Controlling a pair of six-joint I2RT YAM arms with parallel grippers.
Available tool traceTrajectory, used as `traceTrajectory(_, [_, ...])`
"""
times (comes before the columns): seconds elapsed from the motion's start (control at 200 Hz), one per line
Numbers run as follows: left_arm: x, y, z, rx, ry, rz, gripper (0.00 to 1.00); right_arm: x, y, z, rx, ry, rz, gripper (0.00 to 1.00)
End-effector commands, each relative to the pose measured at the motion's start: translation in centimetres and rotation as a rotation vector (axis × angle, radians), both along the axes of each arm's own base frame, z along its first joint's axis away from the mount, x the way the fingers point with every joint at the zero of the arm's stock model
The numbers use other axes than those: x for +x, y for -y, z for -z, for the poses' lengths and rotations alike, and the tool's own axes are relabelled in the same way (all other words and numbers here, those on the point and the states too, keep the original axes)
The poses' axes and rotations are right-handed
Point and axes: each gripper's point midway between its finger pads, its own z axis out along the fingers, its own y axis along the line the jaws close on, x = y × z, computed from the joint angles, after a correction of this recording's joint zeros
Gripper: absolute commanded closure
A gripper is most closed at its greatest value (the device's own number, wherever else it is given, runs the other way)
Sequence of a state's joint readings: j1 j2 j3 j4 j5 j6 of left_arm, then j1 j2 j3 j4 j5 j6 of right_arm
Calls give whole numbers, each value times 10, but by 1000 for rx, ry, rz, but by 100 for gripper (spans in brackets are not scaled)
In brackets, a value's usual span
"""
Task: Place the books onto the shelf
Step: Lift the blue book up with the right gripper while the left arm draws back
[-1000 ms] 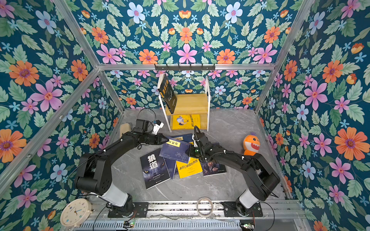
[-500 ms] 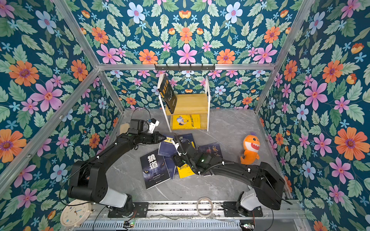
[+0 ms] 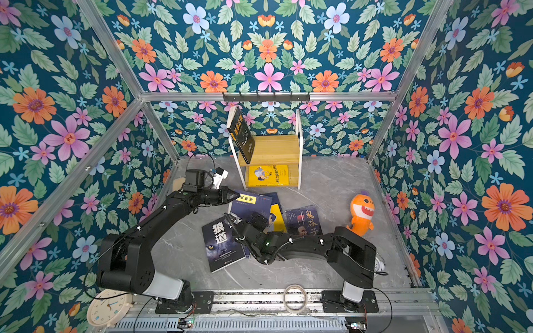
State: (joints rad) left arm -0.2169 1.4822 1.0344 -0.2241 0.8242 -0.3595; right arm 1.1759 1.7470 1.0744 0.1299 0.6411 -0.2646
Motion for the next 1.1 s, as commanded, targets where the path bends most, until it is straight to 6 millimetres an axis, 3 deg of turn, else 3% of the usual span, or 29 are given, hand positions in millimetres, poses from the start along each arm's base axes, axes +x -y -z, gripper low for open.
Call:
traceTrajectory(0.0, [2,4,-9,-29,22,14,100,16,-2,-8,-13,93,36,9])
traceTrajectory(0.21, [3,4,-6,-31,6,11,100,38,-4,8,-13,120,71,2])
traceTrajectory(0.35, [5,4,-3,-27,0,8,100,48,-9,9,-21,159,81,8])
traceTrajectory(0.4, [5,4,-3,-27,-2,7,100,49,-10,8,-14,164,83,19])
traceTrajectory(0.455, [4,4,-3,-25,0,4,100,48,-9,8,-10,162,82,39])
traceTrajectory(0.565, [5,2,-5,-22,8,0,81,47,-5,10,-18,158,87,79])
traceTrajectory(0.655, [6,-2,-7,-13,22,-12,63,45,0,8,-18,158,91,93])
traceTrajectory(0.785, [10,-13,-17,-11,57,-43,48,42,7,5,-7,158,93,97])
traceTrajectory(1.095, [31,-71,-47,37,181,-218,34,31,25,-20,55,162,81,98])
